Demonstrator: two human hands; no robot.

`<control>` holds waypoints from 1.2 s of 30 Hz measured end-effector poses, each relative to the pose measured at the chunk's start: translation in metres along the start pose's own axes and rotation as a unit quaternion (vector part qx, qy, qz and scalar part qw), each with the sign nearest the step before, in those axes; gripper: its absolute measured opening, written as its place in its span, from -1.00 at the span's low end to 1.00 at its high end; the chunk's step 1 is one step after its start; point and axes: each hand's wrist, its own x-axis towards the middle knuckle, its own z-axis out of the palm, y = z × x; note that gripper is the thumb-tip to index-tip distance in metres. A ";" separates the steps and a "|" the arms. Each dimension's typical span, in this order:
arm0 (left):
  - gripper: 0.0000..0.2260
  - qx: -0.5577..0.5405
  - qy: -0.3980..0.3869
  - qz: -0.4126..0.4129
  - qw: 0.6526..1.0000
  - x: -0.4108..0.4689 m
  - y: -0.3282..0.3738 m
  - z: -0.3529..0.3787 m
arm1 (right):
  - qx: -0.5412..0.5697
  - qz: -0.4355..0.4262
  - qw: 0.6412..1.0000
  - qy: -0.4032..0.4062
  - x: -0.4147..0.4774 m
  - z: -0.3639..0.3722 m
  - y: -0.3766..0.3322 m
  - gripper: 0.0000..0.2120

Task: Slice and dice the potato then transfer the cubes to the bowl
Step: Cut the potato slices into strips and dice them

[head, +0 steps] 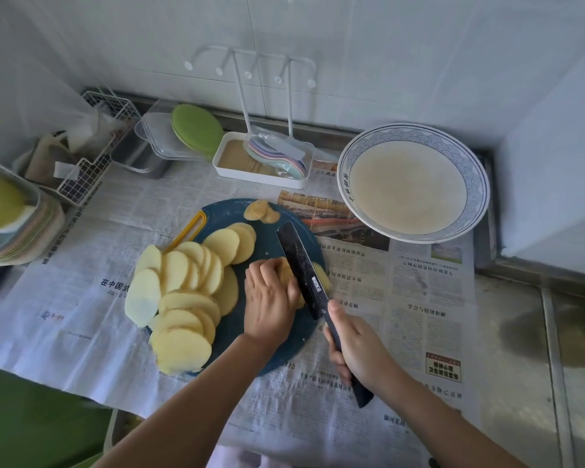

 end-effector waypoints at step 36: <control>-0.65 -0.017 -0.040 0.015 0.999 0.003 0.004 -0.008 | -0.133 0.023 0.987 0.089 0.030 0.038 0.000 -0.42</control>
